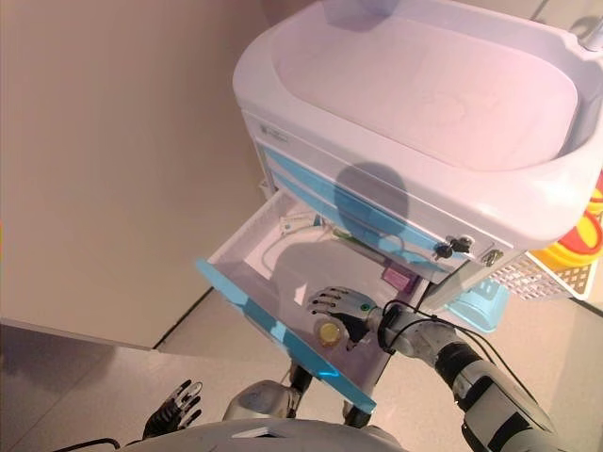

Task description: Open the drawer and pick up the medicine

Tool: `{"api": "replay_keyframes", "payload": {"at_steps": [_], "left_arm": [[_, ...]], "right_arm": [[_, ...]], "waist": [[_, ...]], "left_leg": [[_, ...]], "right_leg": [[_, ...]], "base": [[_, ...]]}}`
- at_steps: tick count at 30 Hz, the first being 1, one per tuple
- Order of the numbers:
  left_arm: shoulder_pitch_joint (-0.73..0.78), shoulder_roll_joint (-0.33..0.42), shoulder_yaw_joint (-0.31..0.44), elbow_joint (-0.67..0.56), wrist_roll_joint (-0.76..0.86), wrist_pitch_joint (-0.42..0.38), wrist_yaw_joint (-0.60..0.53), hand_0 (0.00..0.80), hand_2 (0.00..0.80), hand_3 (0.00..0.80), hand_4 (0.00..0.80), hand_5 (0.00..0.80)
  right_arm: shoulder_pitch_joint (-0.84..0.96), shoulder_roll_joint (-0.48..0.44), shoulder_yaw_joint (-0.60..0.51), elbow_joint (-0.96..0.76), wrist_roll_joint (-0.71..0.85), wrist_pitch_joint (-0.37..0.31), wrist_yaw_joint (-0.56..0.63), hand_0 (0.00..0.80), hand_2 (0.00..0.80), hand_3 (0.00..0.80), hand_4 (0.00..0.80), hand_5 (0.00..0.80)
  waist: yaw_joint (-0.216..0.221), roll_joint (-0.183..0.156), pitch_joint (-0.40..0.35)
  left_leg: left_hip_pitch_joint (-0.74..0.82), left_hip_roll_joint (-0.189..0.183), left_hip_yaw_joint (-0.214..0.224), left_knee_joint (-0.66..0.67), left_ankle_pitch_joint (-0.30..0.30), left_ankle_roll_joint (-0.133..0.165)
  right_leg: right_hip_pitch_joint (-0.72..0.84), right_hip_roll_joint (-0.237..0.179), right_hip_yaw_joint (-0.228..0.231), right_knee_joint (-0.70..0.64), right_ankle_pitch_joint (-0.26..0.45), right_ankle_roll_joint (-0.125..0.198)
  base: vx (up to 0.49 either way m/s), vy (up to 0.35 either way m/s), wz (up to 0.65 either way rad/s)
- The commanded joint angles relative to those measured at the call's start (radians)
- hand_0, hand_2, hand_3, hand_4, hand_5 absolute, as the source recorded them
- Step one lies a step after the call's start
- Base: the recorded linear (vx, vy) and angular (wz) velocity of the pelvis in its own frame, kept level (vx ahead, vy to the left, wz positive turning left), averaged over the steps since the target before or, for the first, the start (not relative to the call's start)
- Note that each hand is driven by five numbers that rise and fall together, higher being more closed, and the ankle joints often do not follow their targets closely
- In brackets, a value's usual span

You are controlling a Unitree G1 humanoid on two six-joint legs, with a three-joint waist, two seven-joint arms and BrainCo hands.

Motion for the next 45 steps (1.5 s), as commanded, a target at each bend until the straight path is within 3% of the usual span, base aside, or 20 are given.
{"api": "replay_keyframes", "payload": {"at_steps": [1,26,27,29,30,32,45], "left_arm": [[-0.019,0.006,-0.052,0.023,0.017,-0.045,-0.006,0.0,0.0,0.0,0.0,0.0],[-0.016,-0.001,-0.064,0.022,0.017,-0.053,-0.007,0.0,0.0,0.0,0.0,0.0],[-0.016,-0.001,-0.064,0.022,0.017,-0.053,-0.007,0.0,0.0,0.0,0.0,0.0],[-0.016,-0.001,-0.067,0.022,0.015,-0.053,-0.006,0.0,0.0,0.0,0.0,0.0],[-0.016,-0.001,-0.068,0.022,0.016,-0.052,-0.007,0.0,0.0,0.0,0.0,0.0],[-0.017,-0.002,-0.07,0.023,0.016,-0.053,-0.006,0.0,0.0,0.0,0.0,0.0],[-0.016,-0.006,-0.078,0.031,0.018,-0.058,-0.009,0.0,0.0,0.0,0.0,0.0]], "right_arm": [[-0.049,0.006,0.069,-0.034,-0.003,-0.012,-0.034,0.0,0.0,0.0,0.0,0.0],[-0.02,0.019,0.082,-0.021,-0.028,-0.038,-0.059,0.0,0.0,0.0,0.0,0.0],[-0.018,0.019,0.081,-0.021,-0.029,-0.038,-0.061,0.06,0.06,0.06,0.06,0.06],[-0.014,0.02,0.082,-0.016,-0.034,-0.039,-0.069,0.474,0.474,0.474,0.474,0.474],[-0.014,0.023,0.083,-0.011,-0.037,-0.038,-0.073,0.634,0.634,0.634,0.634,0.634],[-0.012,0.026,0.081,-0.001,-0.045,-0.043,-0.086,0.8,0.8,0.8,0.8,0.8],[0.002,0.047,0.078,0.049,-0.07,-0.042,-0.124,0.8,0.8,0.8,0.8,0.8]], "waist": [[0.024,-0.022,0.005],[0.022,-0.021,0.004],[0.022,-0.021,0.004],[0.023,-0.021,0.004],[0.024,-0.02,0.004],[0.024,-0.02,0.005],[0.023,-0.017,0.005]], "left_leg": [[0.007,-0.045,0.0,0.003,-0.085,-0.007],[0.011,-0.045,0.0,0.001,-0.086,-0.006],[0.011,-0.045,0.0,0.001,-0.085,-0.006],[0.012,-0.046,0.0,0.001,-0.085,-0.006],[0.012,-0.047,-0.001,0.001,-0.086,-0.006],[0.013,-0.047,-0.002,0.001,-0.086,-0.005],[0.018,-0.048,-0.001,0.0,-0.087,-0.005]], "right_leg": [[-0.018,-0.031,-0.004,0.082,-0.053,0.033],[-0.017,-0.032,-0.005,0.083,-0.055,0.033],[-0.017,-0.032,-0.005,0.083,-0.054,0.034],[-0.016,-0.033,-0.005,0.082,-0.054,0.034],[-0.015,-0.032,-0.006,0.082,-0.054,0.034],[-0.015,-0.032,-0.007,0.083,-0.054,0.034],[-0.012,-0.034,-0.007,0.082,-0.052,0.036]], "base": [[0.0,0.0,0.0],[0.0,0.0,0.0],[0.0,0.0,0.0],[0.0,0.0,0.0],[0.0,0.0,0.0],[0.0,0.0,0.0],[0.0,0.0,0.0]]}}
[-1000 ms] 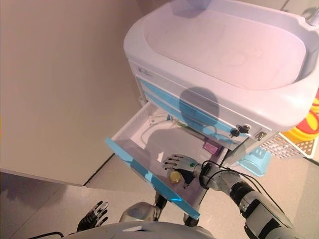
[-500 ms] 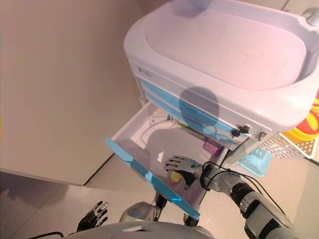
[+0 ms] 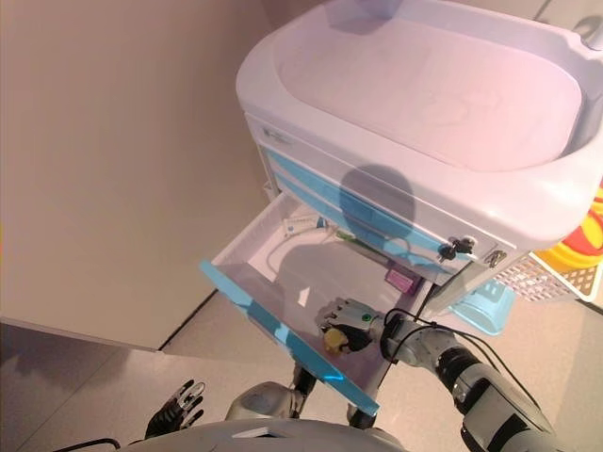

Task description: Open the drawer and pick up the medicine

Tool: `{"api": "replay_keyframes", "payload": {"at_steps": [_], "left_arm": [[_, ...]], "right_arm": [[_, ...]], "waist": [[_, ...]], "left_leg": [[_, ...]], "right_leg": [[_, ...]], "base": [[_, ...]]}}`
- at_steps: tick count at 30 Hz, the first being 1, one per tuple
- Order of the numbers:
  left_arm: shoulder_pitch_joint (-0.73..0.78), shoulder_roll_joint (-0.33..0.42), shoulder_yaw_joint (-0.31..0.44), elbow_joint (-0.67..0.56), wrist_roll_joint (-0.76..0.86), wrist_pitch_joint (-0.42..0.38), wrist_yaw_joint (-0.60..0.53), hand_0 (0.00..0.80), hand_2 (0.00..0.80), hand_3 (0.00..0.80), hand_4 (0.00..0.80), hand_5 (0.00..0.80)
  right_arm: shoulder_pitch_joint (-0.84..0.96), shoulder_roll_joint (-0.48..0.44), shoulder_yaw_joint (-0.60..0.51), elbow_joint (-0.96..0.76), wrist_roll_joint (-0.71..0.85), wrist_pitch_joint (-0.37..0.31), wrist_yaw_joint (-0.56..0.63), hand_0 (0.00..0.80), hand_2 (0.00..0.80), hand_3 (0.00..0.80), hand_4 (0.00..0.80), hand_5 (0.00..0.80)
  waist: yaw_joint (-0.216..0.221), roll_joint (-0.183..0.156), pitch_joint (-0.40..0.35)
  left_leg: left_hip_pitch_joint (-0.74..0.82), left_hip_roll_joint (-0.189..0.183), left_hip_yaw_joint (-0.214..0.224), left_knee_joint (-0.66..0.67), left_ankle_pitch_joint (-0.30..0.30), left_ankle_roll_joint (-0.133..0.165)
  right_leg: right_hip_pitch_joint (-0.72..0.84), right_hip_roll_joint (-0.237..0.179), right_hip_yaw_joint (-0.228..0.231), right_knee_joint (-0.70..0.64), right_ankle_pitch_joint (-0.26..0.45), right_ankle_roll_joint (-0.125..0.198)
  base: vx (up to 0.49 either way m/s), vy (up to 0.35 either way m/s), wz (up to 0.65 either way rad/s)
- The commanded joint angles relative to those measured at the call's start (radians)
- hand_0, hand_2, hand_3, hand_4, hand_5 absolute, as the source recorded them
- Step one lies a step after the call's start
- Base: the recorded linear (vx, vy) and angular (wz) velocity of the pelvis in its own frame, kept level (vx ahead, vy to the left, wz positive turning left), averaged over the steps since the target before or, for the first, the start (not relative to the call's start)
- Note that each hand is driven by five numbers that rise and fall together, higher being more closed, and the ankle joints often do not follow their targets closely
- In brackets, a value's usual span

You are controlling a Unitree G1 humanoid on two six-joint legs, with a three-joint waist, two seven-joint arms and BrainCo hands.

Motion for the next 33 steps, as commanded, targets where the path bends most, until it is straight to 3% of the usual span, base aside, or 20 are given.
{"api": "replay_keyframes", "payload": {"at_steps": [1,9,13,16,21,23,25,27,30,33], "left_arm": [[-0.017,-0.004,-0.061,0.03,0.018,-0.048,-0.008,0.0,0.0,0.0,0.0,0.0],[-0.023,-0.005,-0.063,0.034,0.017,-0.049,-0.011,0.0,0.0,0.0,0.0,0.0],[-0.021,-0.004,-0.061,0.025,0.017,-0.041,-0.008,0.0,0.0,0.0,0.0,0.0],[-0.018,-0.001,-0.05,0.015,0.022,-0.03,-0.003,0.0,0.0,0.0,0.0,0.0],[-0.018,0.012,-0.032,-0.003,0.015,-0.003,0.009,0.0,0.0,0.0,0.0,0.0],[-0.019,0.018,-0.012,-0.018,0.008,0.019,0.018,0.0,0.0,0.0,0.0,0.0],[-0.024,0.022,-0.004,-0.033,0.007,0.039,0.029,0.0,0.0,0.0,0.0,0.0],[-0.034,0.028,0.0,-0.048,0.003,0.059,0.041,0.0,0.0,0.0,0.0,0.0],[-0.048,0.037,-0.001,-0.06,-0.005,0.08,0.052,0.0,0.0,0.0,0.0,0.0],[-0.063,0.048,-0.008,-0.056,-0.009,0.087,0.053,0.0,0.0,0.0,0.0,0.0]], "right_arm": [[-0.008,0.037,0.043,-0.016,-0.005,-0.017,-0.036,0.8,0.8,0.8,0.8,0.8],[-0.004,0.04,0.042,-0.011,-0.001,-0.006,-0.043,0.8,0.8,0.8,0.8,0.8],[-0.01,0.024,0.033,-0.056,0.072,-0.003,0.0,0.8,0.8,0.8,0.8,0.8],[-0.019,-0.015,0.015,-0.165,0.258,0.016,0.147,0.8,0.8,0.8,0.8,0.8],[-0.041,-0.152,-0.043,-0.491,0.57,0.108,0.459,0.8,0.8,0.8,0.8,0.8],[-0.052,-0.243,-0.122,-0.707,0.728,0.183,0.645,0.8,0.8,0.8,0.8,0.8],[-0.073,-0.297,-0.184,-0.818,0.856,0.243,0.761,0.8,0.8,0.8,0.8,0.8],[-0.109,-0.343,-0.254,-0.908,1.059,0.349,0.866,0.8,0.8,0.8,0.8,0.8],[-0.19,-0.381,-0.361,-0.97,1.373,0.498,0.925,0.8,0.8,0.8,0.8,0.8],[-0.291,-0.385,-0.439,-0.927,1.563,0.51,0.875,0.8,0.8,0.8,0.8,0.8]], "waist": [[0.024,-0.026,0.011],[0.017,-0.028,0.012],[0.011,-0.034,0.011],[0.0,-0.042,0.01],[-0.035,-0.061,0.007],[-0.06,-0.075,0.005],[-0.077,-0.086,0.0],[-0.092,-0.097,-0.004],[-0.108,-0.112,-0.013],[-0.112,-0.122,-0.022]], "left_leg": [[0.018,-0.042,0.007,0.0,-0.088,-0.006],[0.02,-0.039,0.016,0.0,-0.09,-0.004],[0.023,-0.036,0.022,-0.001,-0.09,-0.004],[0.028,-0.032,0.029,-0.002,-0.091,-0.004],[0.036,-0.022,0.059,-0.005,-0.095,-0.004],[0.044,-0.016,0.083,-0.006,-0.103,-0.002],[0.043,-0.013,0.095,-0.008,-0.102,0.001],[0.048,-0.009,0.11,-0.008,-0.108,0.003],[0.056,-0.006,0.129,-0.008,-0.114,0.003],[0.065,-0.006,0.138,-0.008,-0.122,0.003]], "right_leg": [[-0.014,-0.029,0.0,0.082,-0.049,0.033],[-0.017,-0.027,0.005,0.083,-0.049,0.032],[-0.014,-0.026,0.011,0.08,-0.046,0.034],[-0.011,-0.023,0.02,0.077,-0.043,0.035],[-0.011,-0.016,0.046,0.072,-0.035,0.039],[-0.013,-0.012,0.072,0.072,-0.034,0.041],[-0.018,-0.009,0.087,0.07,-0.029,0.041],[-0.019,-0.006,0.104,0.068,-0.027,0.041],[-0.019,-0.004,0.122,0.066,-0.023,0.04],[-0.013,-0.003,0.129,0.063,-0.022,0.04]], "base": [[0.0,0.0,0.0],[0.0,0.0,0.0],[0.0,0.0,0.0],[0.004,0.005,-0.03],[0.004,0.017,-0.07],[-0.004,0.038,-0.2],[-0.007,0.036,-0.27],[0.001,0.027,-0.21],[0.006,0.038,-0.24],[0.015,0.037,-0.14]]}}
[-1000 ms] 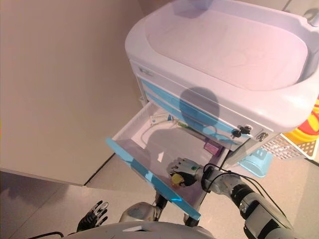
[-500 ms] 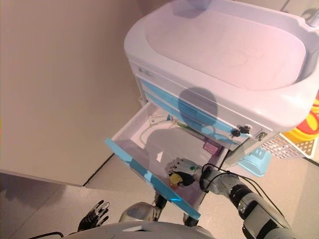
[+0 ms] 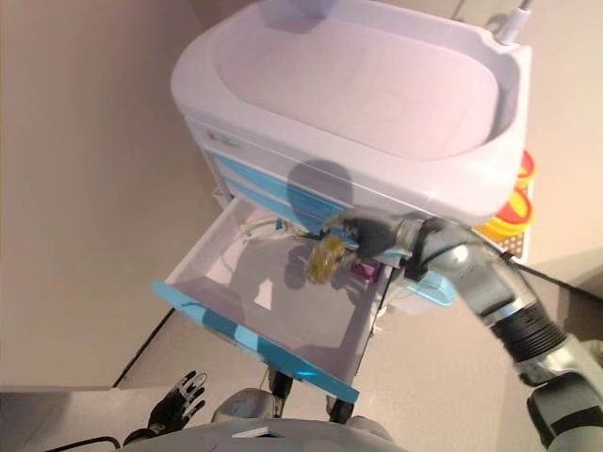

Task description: Open the drawer and pick up the medicine

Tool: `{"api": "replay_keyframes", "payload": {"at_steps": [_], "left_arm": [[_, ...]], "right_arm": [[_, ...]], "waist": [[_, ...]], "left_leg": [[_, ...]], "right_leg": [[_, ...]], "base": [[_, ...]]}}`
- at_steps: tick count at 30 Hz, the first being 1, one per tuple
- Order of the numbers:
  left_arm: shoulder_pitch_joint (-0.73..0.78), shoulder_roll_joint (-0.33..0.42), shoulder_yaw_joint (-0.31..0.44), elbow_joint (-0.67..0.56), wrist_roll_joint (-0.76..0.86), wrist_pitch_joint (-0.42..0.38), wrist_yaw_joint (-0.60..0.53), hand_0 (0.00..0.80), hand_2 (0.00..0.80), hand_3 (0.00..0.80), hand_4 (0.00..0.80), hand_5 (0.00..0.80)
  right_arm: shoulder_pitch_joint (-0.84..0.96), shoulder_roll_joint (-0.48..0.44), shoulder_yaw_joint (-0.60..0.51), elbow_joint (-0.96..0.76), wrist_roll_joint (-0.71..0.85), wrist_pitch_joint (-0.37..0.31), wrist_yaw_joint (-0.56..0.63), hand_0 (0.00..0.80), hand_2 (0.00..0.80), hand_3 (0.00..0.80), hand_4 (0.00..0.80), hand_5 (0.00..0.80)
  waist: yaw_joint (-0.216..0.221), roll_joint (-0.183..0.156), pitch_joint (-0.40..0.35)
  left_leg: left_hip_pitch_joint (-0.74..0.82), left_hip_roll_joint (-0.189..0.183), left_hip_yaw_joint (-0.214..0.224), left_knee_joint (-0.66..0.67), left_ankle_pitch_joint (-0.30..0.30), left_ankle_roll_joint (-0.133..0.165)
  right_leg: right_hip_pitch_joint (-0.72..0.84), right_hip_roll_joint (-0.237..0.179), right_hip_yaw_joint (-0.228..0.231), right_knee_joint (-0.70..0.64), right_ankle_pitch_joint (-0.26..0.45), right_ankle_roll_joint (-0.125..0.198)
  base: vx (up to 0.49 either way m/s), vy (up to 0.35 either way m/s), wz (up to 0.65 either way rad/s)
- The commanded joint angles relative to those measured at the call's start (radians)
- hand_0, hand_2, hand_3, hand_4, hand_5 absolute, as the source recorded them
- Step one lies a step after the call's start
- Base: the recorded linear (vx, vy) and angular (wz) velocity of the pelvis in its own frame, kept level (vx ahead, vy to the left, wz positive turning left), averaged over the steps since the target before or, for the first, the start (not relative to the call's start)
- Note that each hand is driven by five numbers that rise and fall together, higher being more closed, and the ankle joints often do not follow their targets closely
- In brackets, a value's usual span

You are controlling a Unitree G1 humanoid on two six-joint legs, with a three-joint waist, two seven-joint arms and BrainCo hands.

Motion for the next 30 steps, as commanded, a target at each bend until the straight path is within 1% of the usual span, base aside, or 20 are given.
{"api": "replay_keyframes", "payload": {"at_steps": [1,3,4,6,8,11,12,15,16,19,22,25,30], "left_arm": [[-0.041,0.043,0.003,0.023,-0.005,0.006,0.006,0.0,0.0,0.0,0.0,0.0],[-0.043,0.051,-0.007,0.02,-0.005,0.011,0.006,0.0,0.0,0.0,0.0,0.0],[-0.043,0.054,-0.011,0.017,-0.006,0.012,0.006,0.0,0.0,0.0,0.0,0.0],[-0.043,0.062,-0.017,0.016,-0.007,0.015,0.003,0.0,0.0,0.0,0.0,0.0],[-0.051,0.071,-0.027,0.024,-0.013,0.019,0.004,0.0,0.0,0.0,0.0,0.0],[-0.06,0.077,-0.037,0.046,-0.02,0.016,0.009,0.0,0.0,0.0,0.0,0.0],[-0.061,0.079,-0.038,0.052,-0.02,0.015,0.01,0.0,0.0,0.0,0.0,0.0],[-0.06,0.083,-0.04,0.061,-0.019,0.014,0.015,0.0,0.0,0.0,0.0,0.0],[-0.058,0.095,-0.04,0.081,-0.019,0.009,0.018,0.0,0.0,0.0,0.0,0.0],[-0.058,0.102,-0.036,0.089,-0.019,0.014,0.024,0.0,0.0,0.0,0.0,0.0],[-0.054,0.109,-0.036,0.083,-0.023,0.016,0.031,0.0,0.0,0.0,0.0,0.0],[-0.051,0.119,-0.036,0.067,-0.028,0.023,0.03,0.0,0.0,0.0,0.0,0.0],[-0.041,0.125,-0.048,0.042,-0.034,0.021,0.033,0.0,0.0,0.0,0.0,0.0]], "right_arm": [[-0.175,-0.016,-0.051,0.002,0.287,-0.008,-0.075,0.8,0.8,0.8,0.8,0.8],[-0.276,-0.035,-0.083,0.092,0.331,-0.047,-0.156,0.8,0.8,0.8,0.8,0.8],[-0.314,-0.04,-0.092,0.126,0.348,-0.045,-0.194,0.8,0.8,0.8,0.8,0.8],[-0.405,-0.066,-0.108,0.214,0.364,-0.029,-0.261,0.8,0.8,0.8,0.8,0.8],[-0.484,-0.098,-0.096,0.294,0.355,-0.014,-0.333,0.8,0.8,0.8,0.8,0.8],[-0.599,-0.145,-0.049,0.431,0.322,0.016,-0.387,0.8,0.8,0.8,0.8,0.8],[-0.632,-0.158,-0.029,0.476,0.314,0.025,-0.396,0.8,0.8,0.8,0.8,0.8],[-0.674,-0.178,0.001,0.536,0.304,0.043,-0.409,0.8,0.8,0.8,0.8,0.8],[-0.734,-0.209,0.058,0.633,0.276,0.059,-0.414,0.8,0.8,0.8,0.8,0.8],[-0.815,-0.231,0.151,0.742,0.22,0.059,-0.416,0.8,0.8,0.8,0.8,0.8],[-0.877,-0.246,0.233,0.811,0.151,0.078,-0.41,0.8,0.8,0.8,0.8,0.8],[-0.931,-0.261,0.315,0.886,0.089,0.08,-0.394,0.8,0.8,0.8,0.8,0.8],[-1.002,-0.273,0.407,1.001,-0.031,0.074,-0.345,0.8,0.8,0.8,0.8,0.8]], "waist": [[0.02,-0.035,-0.038],[0.025,-0.041,-0.047],[0.028,-0.042,-0.051],[0.035,-0.047,-0.058],[0.041,-0.051,-0.064],[0.05,-0.059,-0.069],[0.053,-0.062,-0.07],[0.058,-0.068,-0.071],[0.068,-0.081,-0.072],[0.076,-0.087,-0.067],[0.088,-0.094,-0.059],[0.101,-0.1,-0.051],[0.124,-0.108,-0.035]], "left_leg": [[0.029,-0.022,0.028,0.001,-0.12,-0.008],[0.033,-0.023,0.032,0.001,-0.125,-0.007],[0.035,-0.024,0.032,0.001,-0.126,-0.007],[0.038,-0.025,0.035,0.002,-0.13,-0.007],[0.038,-0.029,0.033,0.003,-0.132,-0.006],[0.042,-0.032,0.031,0.004,-0.134,-0.005],[0.043,-0.033,0.029,0.004,-0.135,-0.005],[0.045,-0.035,0.027,0.003,-0.135,-0.004],[0.044,-0.038,0.023,0.002,-0.136,-0.004],[0.042,-0.04,0.016,0.003,-0.135,-0.004],[0.039,-0.042,0.007,0.003,-0.134,-0.003],[0.035,-0.044,-0.004,0.003,-0.132,-0.003],[0.027,-0.045,-0.022,0.004,-0.128,-0.003]], "right_leg": [[-0.002,-0.009,0.025,0.058,-0.03,0.044],[0.0,-0.011,0.024,0.058,-0.029,0.046],[0.002,-0.011,0.024,0.058,-0.029,0.047],[0.005,-0.012,0.022,0.059,-0.03,0.048],[0.006,-0.013,0.021,0.059,-0.028,0.049],[0.01,-0.013,0.02,0.057,-0.026,0.048],[0.012,-0.013,0.019,0.056,-0.026,0.047],[0.014,-0.013,0.018,0.054,-0.025,0.047],[0.016,-0.012,0.015,0.051,-0.023,0.045],[0.016,-0.012,0.01,0.049,-0.022,0.044],[0.016,-0.012,0.005,0.049,-0.021,0.043],[0.015,-0.012,-0.003,0.049,-0.021,0.042],[0.017,-0.012,-0.017,0.047,-0.02,0.042]], "base": [[0.02,0.031,-0.1],[0.024,0.034,-0.11],[0.026,0.034,-0.09],[0.028,0.034,-0.03],[0.024,0.033,0.01],[0.04,0.033,0.03],[0.041,0.016,0.05],[0.026,0.008,0.02],[0.05,0.01,0.02],[0.034,-0.002,0.04],[0.021,-0.004,0.05],[0.024,-0.003,0.11],[0.031,-0.007,0.13]]}}
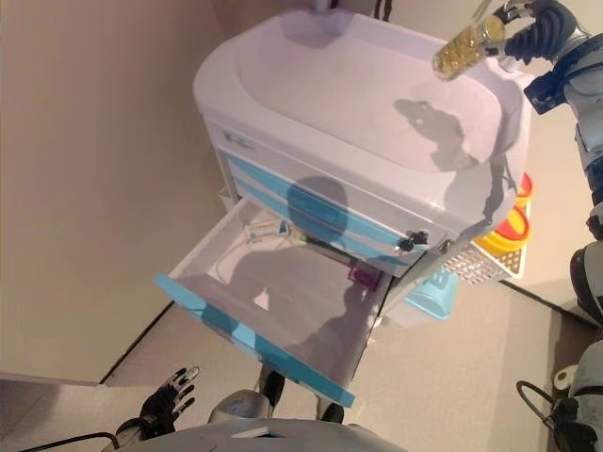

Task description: Open the drawer and pick up the medicine

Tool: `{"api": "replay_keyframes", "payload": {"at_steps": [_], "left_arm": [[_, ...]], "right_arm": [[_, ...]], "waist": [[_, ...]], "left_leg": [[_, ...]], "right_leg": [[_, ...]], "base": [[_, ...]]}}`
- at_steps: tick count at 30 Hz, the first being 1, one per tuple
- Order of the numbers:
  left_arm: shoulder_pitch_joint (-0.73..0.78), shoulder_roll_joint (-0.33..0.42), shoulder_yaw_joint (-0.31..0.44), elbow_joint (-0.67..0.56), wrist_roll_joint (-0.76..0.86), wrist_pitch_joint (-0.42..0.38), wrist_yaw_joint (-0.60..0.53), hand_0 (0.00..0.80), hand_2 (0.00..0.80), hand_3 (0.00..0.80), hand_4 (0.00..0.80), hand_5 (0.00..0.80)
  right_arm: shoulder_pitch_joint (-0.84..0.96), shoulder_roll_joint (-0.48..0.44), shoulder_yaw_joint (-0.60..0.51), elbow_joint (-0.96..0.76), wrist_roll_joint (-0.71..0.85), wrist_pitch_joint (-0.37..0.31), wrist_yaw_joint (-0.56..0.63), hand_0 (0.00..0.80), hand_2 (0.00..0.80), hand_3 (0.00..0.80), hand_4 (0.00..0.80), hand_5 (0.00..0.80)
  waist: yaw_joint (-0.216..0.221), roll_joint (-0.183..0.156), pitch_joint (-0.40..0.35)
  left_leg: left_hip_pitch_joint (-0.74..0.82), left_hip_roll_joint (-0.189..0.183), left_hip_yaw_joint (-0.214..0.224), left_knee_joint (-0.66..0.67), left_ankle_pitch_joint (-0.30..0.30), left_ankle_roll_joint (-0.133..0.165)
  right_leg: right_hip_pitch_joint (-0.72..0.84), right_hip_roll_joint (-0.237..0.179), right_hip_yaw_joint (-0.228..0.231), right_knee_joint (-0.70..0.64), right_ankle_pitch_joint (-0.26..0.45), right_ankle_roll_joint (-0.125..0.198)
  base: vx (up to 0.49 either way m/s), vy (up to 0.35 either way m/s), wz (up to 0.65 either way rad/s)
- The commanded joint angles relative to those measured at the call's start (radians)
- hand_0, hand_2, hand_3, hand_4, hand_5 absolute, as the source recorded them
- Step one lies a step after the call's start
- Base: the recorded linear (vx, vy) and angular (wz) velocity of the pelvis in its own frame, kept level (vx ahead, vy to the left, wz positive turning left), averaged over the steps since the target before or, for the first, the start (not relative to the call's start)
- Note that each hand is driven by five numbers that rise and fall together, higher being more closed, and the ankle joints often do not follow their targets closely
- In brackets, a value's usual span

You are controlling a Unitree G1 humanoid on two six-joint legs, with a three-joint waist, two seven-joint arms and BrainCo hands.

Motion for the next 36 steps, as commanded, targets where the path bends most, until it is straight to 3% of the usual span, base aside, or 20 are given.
{"api": "replay_keyframes", "payload": {"at_steps": [1,5,9,23,24,25,26,27,36], "left_arm": [[0.011,0.076,-0.046,-0.022,-0.023,-0.016,-0.001,0.0,0.0,0.0,0.0,0.0],[0.016,0.09,-0.047,-0.043,-0.024,-0.009,-0.001,0.0,0.0,0.0,0.0,0.0],[0.026,0.104,-0.047,-0.067,-0.031,-0.004,0.0,0.0,0.0,0.0,0.0,0.0],[0.03,0.116,-0.056,-0.115,-0.041,-0.001,-0.007,0.0,0.0,0.0,0.0,0.0],[0.03,0.118,-0.057,-0.118,-0.042,-0.001,-0.009,0.0,0.0,0.0,0.0,0.0],[0.029,0.119,-0.058,-0.121,-0.043,0.0,-0.009,0.0,0.0,0.0,0.0,0.0],[0.029,0.12,-0.059,-0.123,-0.043,-0.001,-0.008,0.0,0.0,0.0,0.0,0.0],[0.029,0.12,-0.06,-0.124,-0.043,-0.001,-0.008,0.0,0.0,0.0,0.0,0.0],[0.036,0.118,-0.061,-0.133,-0.037,0.006,-0.006,0.0,0.0,0.0,0.0,0.0]], "right_arm": [[-0.197,-0.088,0.12,0.022,-0.088,-0.032,0.024,0.8,0.8,0.8,0.8,0.8],[-0.245,-0.1,0.205,0.083,-0.215,-0.059,0.087,0.8,0.8,0.8,0.8,0.8],[-0.287,-0.115,0.286,0.104,-0.245,-0.079,0.163,0.8,0.8,0.8,0.8,0.8],[-0.265,-0.099,0.311,0.113,-0.271,-0.081,0.269,0.8,0.8,0.8,0.8,0.8],[-0.263,-0.099,0.309,0.115,-0.273,-0.078,0.272,0.772,0.772,0.772,0.772,0.772],[-0.262,-0.1,0.308,0.119,-0.275,-0.08,0.276,0.536,0.536,0.536,0.536,0.536],[-0.258,-0.103,0.305,0.124,-0.278,-0.09,0.274,0.185,0.185,0.185,0.185,0.185],[-0.258,-0.105,0.304,0.125,-0.278,-0.093,0.274,0.0,0.0,0.0,0.0,0.0],[-0.252,-0.114,0.297,0.135,-0.275,-0.096,0.271,0.0,0.0,0.0,0.0,0.0]], "waist": [[0.047,-0.068,-0.015],[0.06,-0.077,-0.002],[0.066,-0.085,0.007],[0.072,-0.081,0.033],[0.072,-0.08,0.034],[0.072,-0.08,0.034],[0.071,-0.08,0.034],[0.071,-0.08,0.034],[0.066,-0.073,0.027]], "left_leg": [[0.02,-0.045,0.01,0.004,-0.126,-0.003],[0.011,-0.044,0.0,0.003,-0.12,-0.003],[0.004,-0.042,-0.006,0.001,-0.114,-0.004],[-0.01,-0.048,-0.013,0.005,-0.11,0.0],[-0.01,-0.048,-0.013,0.005,-0.11,0.0],[-0.01,-0.048,-0.013,0.005,-0.11,0.0],[-0.01,-0.048,-0.012,0.006,-0.111,0.0],[-0.01,-0.049,-0.012,0.006,-0.111,0.0],[-0.003,-0.049,-0.006,0.006,-0.113,0.0]], "right_leg": [[-0.007,-0.02,0.001,0.051,-0.02,0.045],[-0.011,-0.018,-0.004,0.05,-0.019,0.044],[-0.016,-0.016,-0.005,0.048,-0.016,0.044],[-0.031,-0.021,-0.006,0.062,-0.018,0.044],[-0.032,-0.022,-0.006,0.063,-0.017,0.045],[-0.033,-0.022,-0.007,0.063,-0.017,0.046],[-0.033,-0.023,-0.007,0.065,-0.017,0.047],[-0.033,-0.024,-0.007,0.065,-0.017,0.047],[-0.032,-0.025,-0.002,0.065,-0.015,0.05]], "base": [[0.03,-0.013,0.21],[0.026,-0.014,0.1],[0.025,-0.009,0.09],[0.004,0.003,0.04],[-0.006,-0.001,0.05],[-0.005,-0.004,0.03],[0.0,0.0,0.0],[0.0,0.0,0.0],[0.0,0.0,0.0]]}}
